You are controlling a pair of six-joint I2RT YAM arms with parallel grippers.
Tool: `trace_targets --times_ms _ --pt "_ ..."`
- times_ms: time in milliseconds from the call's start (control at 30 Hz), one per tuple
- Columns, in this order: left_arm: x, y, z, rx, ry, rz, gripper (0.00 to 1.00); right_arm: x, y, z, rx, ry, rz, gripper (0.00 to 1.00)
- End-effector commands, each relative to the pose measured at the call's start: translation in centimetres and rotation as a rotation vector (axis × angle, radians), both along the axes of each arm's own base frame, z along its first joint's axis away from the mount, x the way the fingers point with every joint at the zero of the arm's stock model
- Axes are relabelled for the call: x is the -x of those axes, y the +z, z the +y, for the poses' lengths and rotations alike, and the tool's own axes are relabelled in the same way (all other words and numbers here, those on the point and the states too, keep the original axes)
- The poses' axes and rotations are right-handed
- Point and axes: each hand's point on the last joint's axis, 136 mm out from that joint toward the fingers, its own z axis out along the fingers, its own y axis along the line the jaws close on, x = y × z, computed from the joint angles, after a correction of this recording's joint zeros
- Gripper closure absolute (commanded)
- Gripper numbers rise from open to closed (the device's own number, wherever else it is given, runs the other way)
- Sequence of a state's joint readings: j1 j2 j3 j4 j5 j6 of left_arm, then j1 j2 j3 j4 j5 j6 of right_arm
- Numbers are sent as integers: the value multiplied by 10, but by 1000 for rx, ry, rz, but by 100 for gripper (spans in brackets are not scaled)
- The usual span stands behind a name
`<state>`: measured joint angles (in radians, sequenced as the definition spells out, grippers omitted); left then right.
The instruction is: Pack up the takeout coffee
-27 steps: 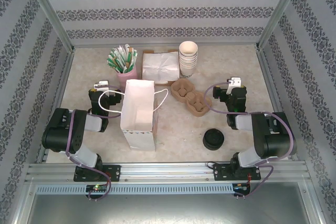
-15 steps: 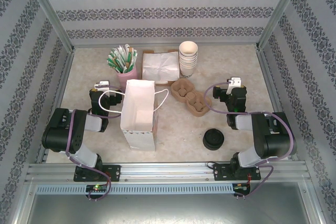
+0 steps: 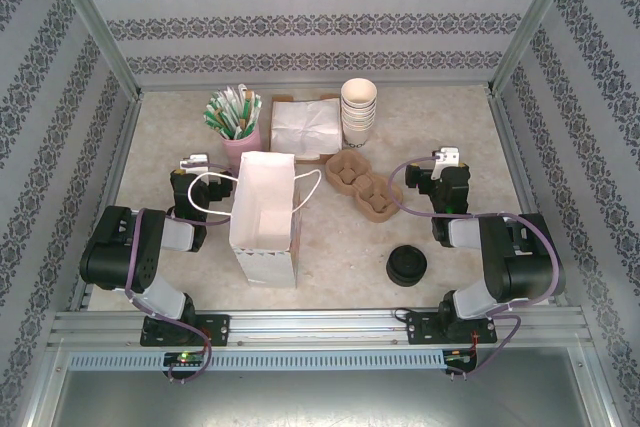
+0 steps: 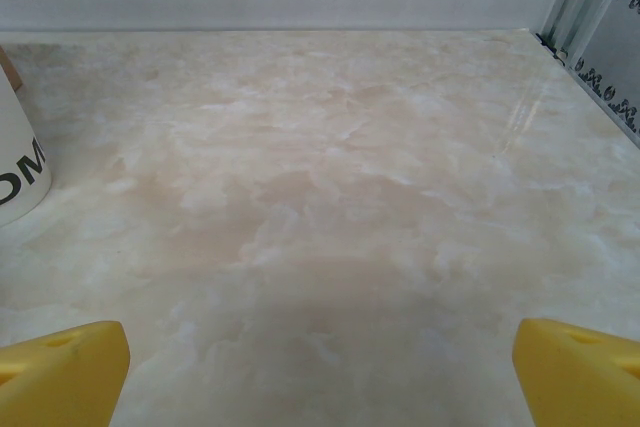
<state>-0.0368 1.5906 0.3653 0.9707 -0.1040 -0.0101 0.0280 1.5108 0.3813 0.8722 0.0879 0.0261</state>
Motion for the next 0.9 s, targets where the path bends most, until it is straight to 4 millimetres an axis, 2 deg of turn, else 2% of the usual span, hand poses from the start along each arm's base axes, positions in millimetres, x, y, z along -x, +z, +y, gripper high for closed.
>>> trace_targets --times_ms 0,133,267,333,367,433,533,667,767,867 --pt "-2 3 3 -1 -3 -7 0 -2 10 0 -8 2 -38 2" --pt "7 19 7 -1 21 -61 0 7 37 5 43 -15 -8 2" --pt "28 56 17 44 96 -71 0 27 74 -6 -71 -113 50 2" --pt "43 77 28 121 189 -81 0 44 85 -19 -172 -224 100 2" --pt "54 88 36 204 261 -111 0 52 91 -28 -228 -286 109 2" --pt "79 98 49 389 402 -160 0 68 95 -37 -340 -360 130 2" --pt "99 117 34 456 285 -238 0 75 115 -22 -439 -240 93 2" --pt "118 134 25 594 255 -271 0 86 140 -11 -518 -193 97 2" --pt "130 155 8 664 177 -233 0 89 157 -1 -564 -168 159 6" --pt "142 174 -3 702 143 -153 0 87 169 18 -621 -96 260 12"
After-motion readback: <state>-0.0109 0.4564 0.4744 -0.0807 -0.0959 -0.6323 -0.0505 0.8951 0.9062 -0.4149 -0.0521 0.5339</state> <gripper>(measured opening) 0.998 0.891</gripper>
